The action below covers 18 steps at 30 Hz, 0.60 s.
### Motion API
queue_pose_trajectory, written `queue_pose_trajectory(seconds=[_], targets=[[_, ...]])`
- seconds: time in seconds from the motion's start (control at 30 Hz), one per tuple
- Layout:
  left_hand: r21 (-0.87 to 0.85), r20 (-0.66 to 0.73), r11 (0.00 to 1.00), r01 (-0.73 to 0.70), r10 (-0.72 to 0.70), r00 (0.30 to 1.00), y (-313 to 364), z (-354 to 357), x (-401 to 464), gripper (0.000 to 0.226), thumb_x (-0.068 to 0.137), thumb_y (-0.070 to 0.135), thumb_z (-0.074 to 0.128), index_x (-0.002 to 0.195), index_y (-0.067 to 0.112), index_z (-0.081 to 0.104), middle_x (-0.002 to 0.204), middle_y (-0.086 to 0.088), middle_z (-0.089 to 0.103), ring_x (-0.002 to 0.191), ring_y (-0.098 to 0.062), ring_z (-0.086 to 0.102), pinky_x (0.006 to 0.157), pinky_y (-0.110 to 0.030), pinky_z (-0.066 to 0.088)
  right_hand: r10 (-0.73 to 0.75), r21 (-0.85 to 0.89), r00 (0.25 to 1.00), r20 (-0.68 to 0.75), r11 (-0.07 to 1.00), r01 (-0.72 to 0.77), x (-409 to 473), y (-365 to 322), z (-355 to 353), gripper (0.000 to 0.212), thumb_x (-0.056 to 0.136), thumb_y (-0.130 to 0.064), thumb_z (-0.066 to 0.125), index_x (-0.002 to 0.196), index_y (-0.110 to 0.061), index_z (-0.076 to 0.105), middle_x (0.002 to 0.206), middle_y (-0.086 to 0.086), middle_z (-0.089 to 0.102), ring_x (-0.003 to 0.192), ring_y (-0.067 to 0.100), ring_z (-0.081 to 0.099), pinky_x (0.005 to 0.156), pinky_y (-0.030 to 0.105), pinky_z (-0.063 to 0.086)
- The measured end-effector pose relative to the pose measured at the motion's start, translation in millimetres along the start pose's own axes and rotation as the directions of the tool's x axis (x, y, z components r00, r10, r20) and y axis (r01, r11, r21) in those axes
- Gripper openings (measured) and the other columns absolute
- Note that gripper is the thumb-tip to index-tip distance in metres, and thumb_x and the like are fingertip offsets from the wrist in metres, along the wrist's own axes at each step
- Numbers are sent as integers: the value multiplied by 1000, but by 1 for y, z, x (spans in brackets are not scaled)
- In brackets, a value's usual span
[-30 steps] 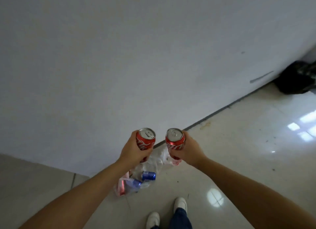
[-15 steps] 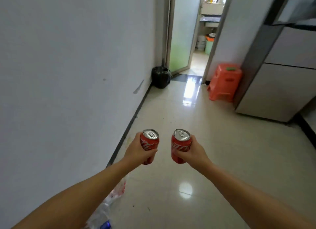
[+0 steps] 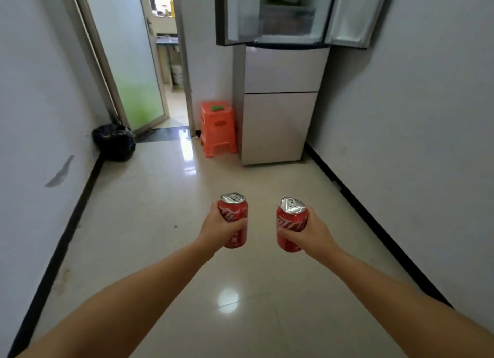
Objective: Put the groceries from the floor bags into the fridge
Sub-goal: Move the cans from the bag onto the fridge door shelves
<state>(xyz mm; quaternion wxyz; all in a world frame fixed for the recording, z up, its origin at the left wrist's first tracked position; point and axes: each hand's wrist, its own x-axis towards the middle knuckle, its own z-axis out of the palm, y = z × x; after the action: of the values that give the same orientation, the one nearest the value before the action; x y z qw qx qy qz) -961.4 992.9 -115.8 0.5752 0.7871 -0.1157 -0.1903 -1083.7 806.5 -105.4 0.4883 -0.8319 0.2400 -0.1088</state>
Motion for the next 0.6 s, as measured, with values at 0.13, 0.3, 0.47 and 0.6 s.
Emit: queue_pose_trajectory(seconds=[0.13,0.3,0.47,0.6], targets=[[9,83,999,-41,40,996,35,61,35,72,74,19,78,133,19,38,117,-1,55,107,-19,53,93,-36,46,31,1,993,-110,1000,-31,30,27,-58,57,68,-27,82,114,-22,50,106,-4,62,95,13,60,76,24,44],[-3,123,993,-122,121,985,74,110,96,69,73,19,78,132,19,41,117,-2,59,107,-19,57,90,-34,46,22,24,989,-149,1000,-18,95,45,-101,66,64,-34,81,121,-21,52,109,-5,63,99,12,61,83,29,50],[11,130,979,-202,199,971,116,154,183,72,74,16,77,133,18,37,114,1,56,105,-17,55,93,-34,45,-26,38,981,-190,999,34,188,42,-145,50,72,-20,80,109,-26,47,97,-10,59,89,5,58,76,18,44],[21,136,975,-222,217,967,156,192,270,74,73,17,78,134,17,37,118,-3,57,108,-20,57,95,-36,47,-37,13,982,-186,999,40,268,39,-190,51,74,-19,78,111,-27,44,93,-14,55,81,-4,52,67,12,39]])
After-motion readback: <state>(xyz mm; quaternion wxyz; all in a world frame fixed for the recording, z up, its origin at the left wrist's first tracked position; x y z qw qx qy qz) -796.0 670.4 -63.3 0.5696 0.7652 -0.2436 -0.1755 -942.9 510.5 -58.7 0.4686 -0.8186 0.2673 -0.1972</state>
